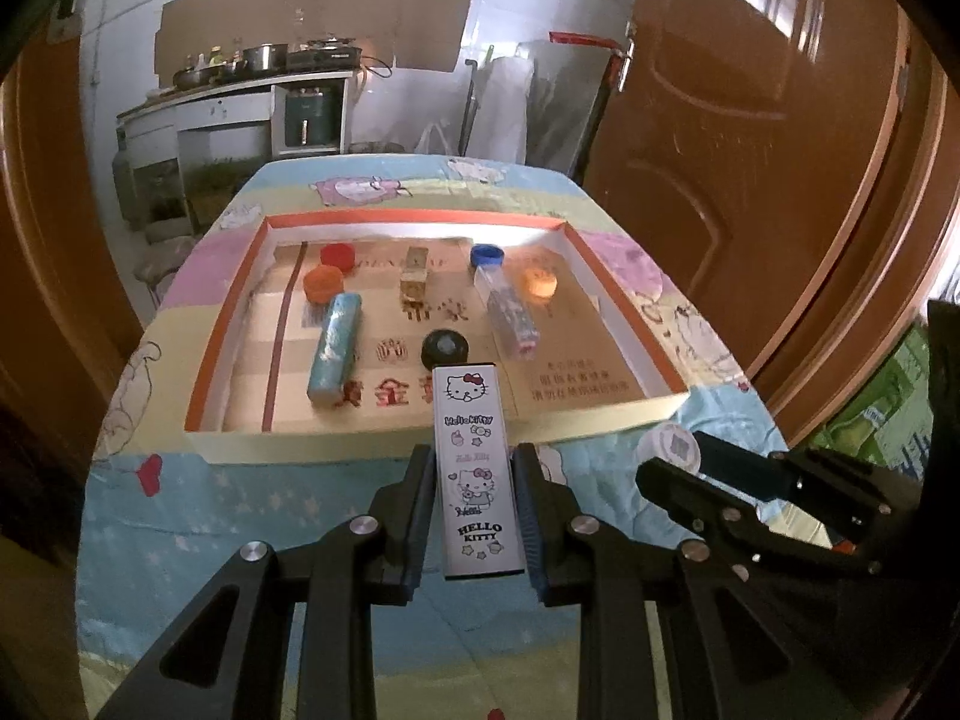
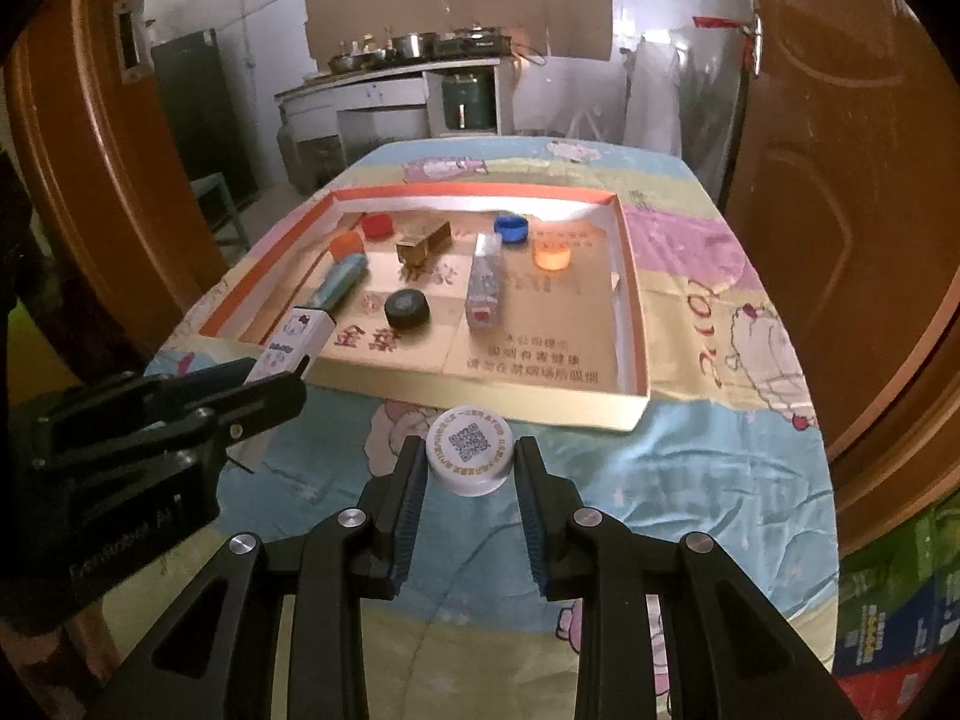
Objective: Organize rigid objects
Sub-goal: 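Carry the Hello Kitty box and white round container with both tools into the tray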
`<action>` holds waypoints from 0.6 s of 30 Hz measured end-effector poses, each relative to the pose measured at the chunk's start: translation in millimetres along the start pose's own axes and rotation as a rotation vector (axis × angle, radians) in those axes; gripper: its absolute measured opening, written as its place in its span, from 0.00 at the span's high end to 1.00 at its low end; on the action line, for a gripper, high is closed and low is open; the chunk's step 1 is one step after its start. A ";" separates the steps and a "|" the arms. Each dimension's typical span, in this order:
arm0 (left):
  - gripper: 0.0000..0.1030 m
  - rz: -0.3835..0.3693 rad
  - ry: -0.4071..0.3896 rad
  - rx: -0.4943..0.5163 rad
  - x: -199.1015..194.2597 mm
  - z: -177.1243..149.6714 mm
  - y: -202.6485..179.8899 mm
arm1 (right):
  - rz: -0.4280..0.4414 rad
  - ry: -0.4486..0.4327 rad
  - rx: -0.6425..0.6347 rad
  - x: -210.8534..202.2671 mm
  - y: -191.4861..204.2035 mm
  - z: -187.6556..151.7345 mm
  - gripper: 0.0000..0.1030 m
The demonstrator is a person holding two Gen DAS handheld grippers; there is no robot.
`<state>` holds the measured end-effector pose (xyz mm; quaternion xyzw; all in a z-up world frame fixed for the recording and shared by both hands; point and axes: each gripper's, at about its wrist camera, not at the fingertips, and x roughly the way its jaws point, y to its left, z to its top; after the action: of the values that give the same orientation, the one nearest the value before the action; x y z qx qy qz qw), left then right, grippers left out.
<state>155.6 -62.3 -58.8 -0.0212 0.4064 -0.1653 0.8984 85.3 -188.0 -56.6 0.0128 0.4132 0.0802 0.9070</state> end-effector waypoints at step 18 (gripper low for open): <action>0.74 0.025 -0.070 -0.012 -9.9 46.6 11.7 | -0.009 -0.053 -0.049 -7.7 9.3 38.5 0.70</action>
<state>187.2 -52.6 -22.5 -0.0275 0.3758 -0.1507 0.9139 108.0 -178.3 -24.7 -0.0090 0.3871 0.0857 0.9180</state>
